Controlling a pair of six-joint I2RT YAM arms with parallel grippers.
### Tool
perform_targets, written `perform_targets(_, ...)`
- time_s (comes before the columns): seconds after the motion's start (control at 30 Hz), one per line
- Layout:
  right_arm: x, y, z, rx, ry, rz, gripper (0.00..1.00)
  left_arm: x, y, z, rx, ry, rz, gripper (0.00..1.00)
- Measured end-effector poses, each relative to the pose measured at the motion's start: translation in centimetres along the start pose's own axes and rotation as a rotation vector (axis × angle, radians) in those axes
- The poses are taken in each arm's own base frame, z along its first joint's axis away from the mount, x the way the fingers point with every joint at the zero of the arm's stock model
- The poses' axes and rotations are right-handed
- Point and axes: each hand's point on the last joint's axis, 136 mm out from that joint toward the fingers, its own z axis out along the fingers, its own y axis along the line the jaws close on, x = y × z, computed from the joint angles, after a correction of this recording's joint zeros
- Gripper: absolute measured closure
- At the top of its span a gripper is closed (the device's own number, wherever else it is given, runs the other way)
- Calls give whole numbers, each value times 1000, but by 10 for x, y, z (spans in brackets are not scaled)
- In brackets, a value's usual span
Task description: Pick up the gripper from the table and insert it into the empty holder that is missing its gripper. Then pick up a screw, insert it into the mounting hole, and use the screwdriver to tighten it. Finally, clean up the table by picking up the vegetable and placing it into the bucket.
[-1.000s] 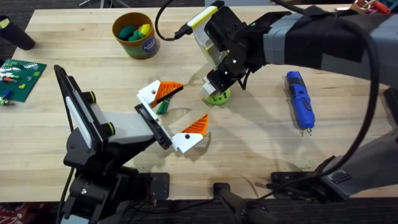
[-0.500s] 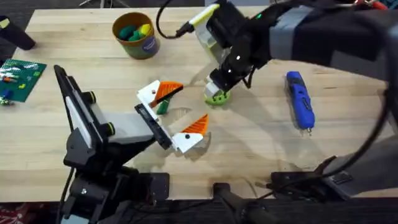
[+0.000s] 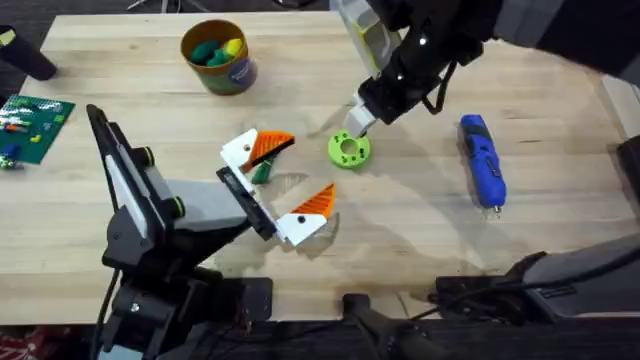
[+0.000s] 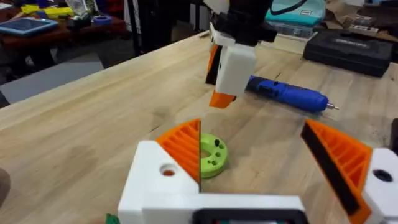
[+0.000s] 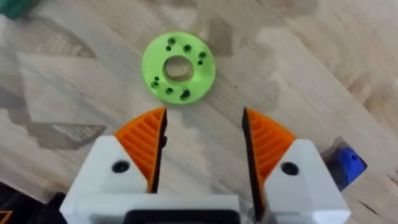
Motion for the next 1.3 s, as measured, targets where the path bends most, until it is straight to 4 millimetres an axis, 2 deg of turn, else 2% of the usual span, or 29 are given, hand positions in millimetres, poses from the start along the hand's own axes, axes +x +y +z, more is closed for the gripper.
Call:
perform_targets(0.23,9,1,0,-4,37,0,326,0,0,0,0,0,0,13)
perform_targets(0.47,9,3,4,-5,44,46,326,0,0,0,0,0,0,13)
perform_targets(0.67,14,9,24,-11,47,112,326,0,0,0,0,0,0,13)
perform_targets(0.87,27,12,51,-12,87,141,326,0,0,0,0,0,0,13)
perform_targets(1.1,27,19,64,-15,106,134,326,0,0,0,0,0,0,13)
perform_targets(1.2,28,21,77,-15,131,130,326,0,0,0,0,0,0,13)
perform_targets(1.3,26,21,79,-15,121,132,326,0,0,0,0,0,0,13)
